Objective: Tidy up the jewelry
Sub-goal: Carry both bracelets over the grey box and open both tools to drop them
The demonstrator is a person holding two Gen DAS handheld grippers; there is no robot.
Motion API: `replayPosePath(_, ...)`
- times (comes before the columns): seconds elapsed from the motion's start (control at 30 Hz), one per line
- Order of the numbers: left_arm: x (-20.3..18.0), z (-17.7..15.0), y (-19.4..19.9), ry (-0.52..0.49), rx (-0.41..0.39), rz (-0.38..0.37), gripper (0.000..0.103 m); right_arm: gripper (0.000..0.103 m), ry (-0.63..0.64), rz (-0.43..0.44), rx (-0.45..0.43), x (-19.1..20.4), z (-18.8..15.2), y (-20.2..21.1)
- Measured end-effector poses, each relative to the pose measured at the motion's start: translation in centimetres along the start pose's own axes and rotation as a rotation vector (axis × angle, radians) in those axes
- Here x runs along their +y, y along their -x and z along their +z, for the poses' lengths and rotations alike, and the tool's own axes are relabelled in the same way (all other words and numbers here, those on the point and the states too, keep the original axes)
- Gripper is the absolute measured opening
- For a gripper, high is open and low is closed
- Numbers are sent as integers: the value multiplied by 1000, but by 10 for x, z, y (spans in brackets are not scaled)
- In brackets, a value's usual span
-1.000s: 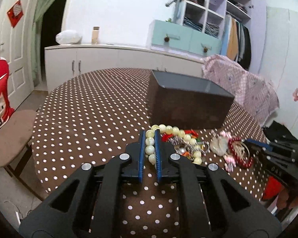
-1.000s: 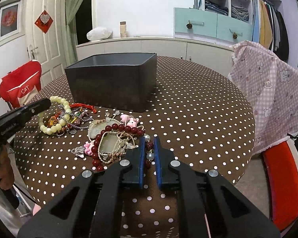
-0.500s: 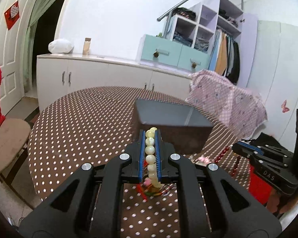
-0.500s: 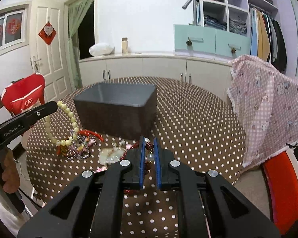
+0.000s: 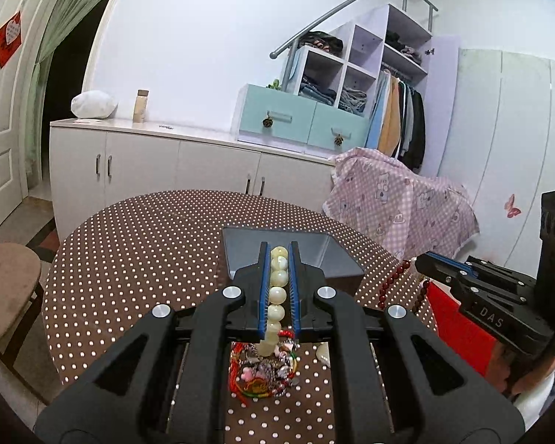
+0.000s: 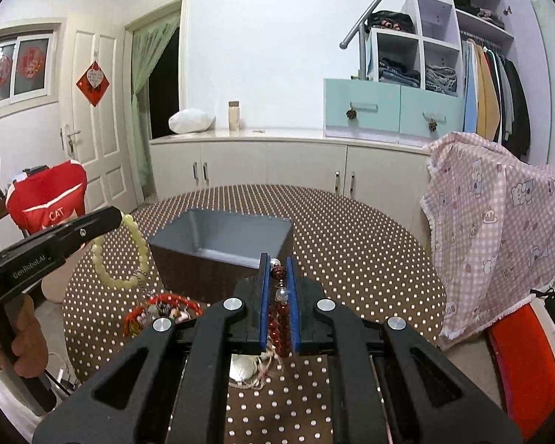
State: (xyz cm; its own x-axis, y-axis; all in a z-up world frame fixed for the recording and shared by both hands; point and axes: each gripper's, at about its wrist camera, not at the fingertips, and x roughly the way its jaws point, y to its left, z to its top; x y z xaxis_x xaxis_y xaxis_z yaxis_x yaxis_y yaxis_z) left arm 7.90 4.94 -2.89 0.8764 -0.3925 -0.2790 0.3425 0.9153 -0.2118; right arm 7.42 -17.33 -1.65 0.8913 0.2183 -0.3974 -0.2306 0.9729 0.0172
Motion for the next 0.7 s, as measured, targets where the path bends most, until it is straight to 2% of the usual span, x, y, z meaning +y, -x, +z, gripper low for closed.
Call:
replayPosePath(0.27,-2,21,2,21,-26,-83,10,7,-2,14,-30,0,17,-1)
replayPosePath(0.47,-5,32,3,18,-60,-87,10,7,-8,31,-42,-2,30,-7)
replayPosePath(0.7,-1,35,-20,26,-37,-85,10,7,-10,50,-29,1,37,-27)
